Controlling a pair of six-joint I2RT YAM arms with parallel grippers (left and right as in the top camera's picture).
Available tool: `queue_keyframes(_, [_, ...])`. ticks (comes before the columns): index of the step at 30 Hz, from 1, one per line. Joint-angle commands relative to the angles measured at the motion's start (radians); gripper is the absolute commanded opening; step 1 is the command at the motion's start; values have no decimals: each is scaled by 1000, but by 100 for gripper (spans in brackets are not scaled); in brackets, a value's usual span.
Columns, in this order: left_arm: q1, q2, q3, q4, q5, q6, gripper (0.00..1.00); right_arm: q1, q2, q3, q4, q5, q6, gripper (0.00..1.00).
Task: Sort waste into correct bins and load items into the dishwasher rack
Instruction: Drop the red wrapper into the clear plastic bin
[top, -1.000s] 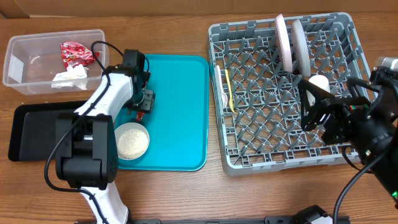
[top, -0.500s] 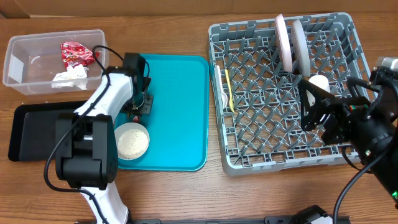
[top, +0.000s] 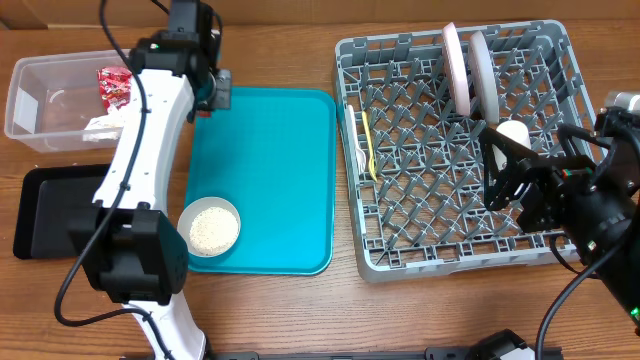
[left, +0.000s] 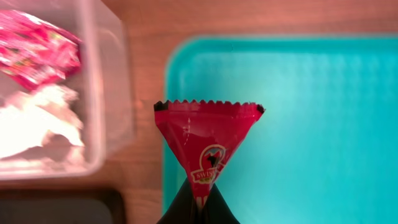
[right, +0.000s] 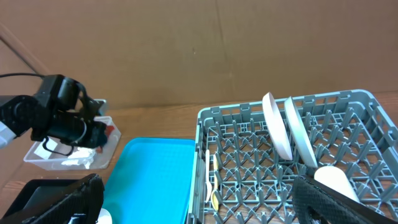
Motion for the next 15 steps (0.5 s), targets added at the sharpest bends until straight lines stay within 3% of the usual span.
queue_keyframes(1, [98,-8,-11,51,-46,-48,4,-4,-3,7,2,8,2,100])
queue_keyframes(10, [289,3,-121,300,111,-61,4,-4,-3,7,2,8,2,100])
queue_keyframes(12, [306,18,-121,318,119,-61,11,-4,-3,7,2,8,2,100])
queue_keyframes(14, [312,27,-121,329,119,-61,88,-4,-3,7,2,8,2,100])
queue_keyframes(15, [312,28,-121,334,119,-61,100,-4,-3,7,2,8,2,100])
